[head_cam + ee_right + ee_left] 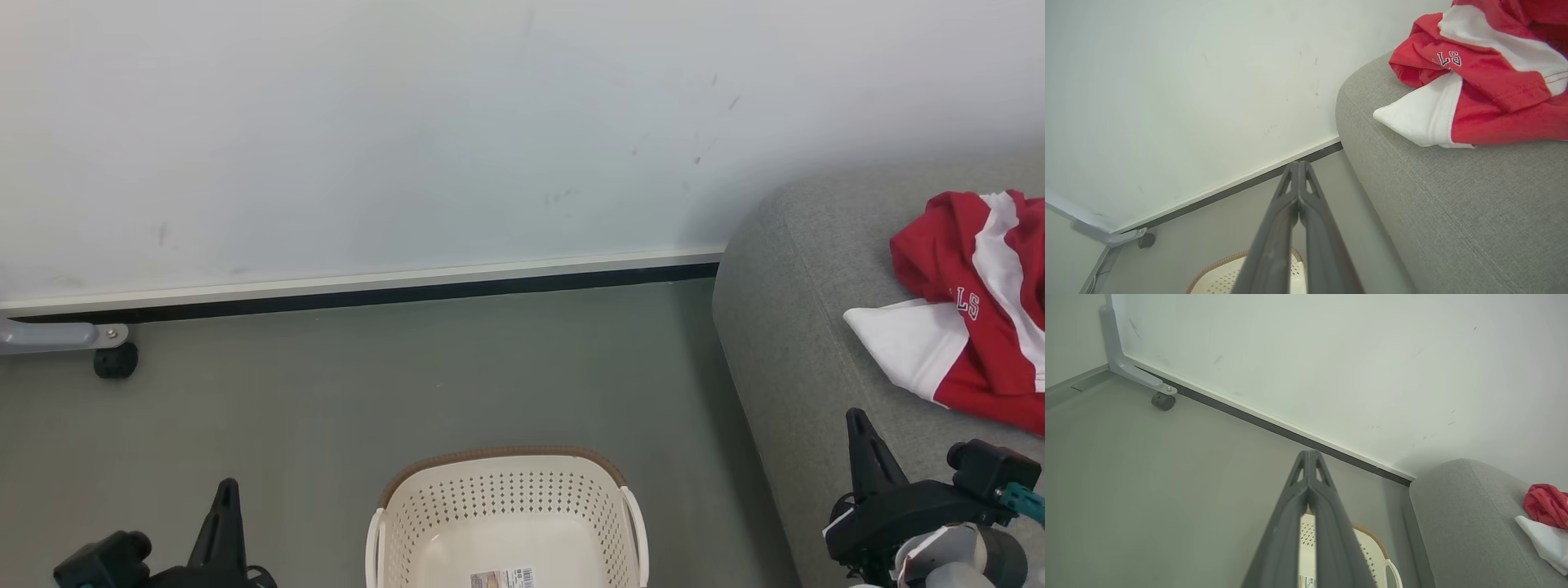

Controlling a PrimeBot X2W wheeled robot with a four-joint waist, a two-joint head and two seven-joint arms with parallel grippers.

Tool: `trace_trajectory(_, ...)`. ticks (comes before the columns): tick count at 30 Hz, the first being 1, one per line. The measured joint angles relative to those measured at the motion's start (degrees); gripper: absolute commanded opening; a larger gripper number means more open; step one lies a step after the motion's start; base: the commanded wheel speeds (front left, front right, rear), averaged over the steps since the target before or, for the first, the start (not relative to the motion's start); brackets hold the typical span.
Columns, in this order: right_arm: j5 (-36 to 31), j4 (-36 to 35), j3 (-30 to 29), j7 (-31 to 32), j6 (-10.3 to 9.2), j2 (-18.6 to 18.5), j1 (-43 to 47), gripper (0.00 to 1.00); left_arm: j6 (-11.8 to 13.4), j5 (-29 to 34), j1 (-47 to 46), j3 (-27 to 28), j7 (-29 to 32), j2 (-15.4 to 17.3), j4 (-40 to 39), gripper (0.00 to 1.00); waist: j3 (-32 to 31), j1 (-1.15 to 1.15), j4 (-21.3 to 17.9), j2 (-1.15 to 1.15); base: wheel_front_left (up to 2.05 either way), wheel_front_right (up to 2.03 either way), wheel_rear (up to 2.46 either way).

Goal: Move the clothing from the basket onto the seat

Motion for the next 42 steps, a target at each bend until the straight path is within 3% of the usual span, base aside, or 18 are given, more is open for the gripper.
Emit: trace_trajectory(42,30.4,-1.2,-12.0,7.6,6.23,5.6,1.7,0.00,-6.4,-29.3,-3.3,4.8,6.0,-3.3,3.4,0.00,-0.2,0.00,0.6,0.00,0.00,0.00,0.00)
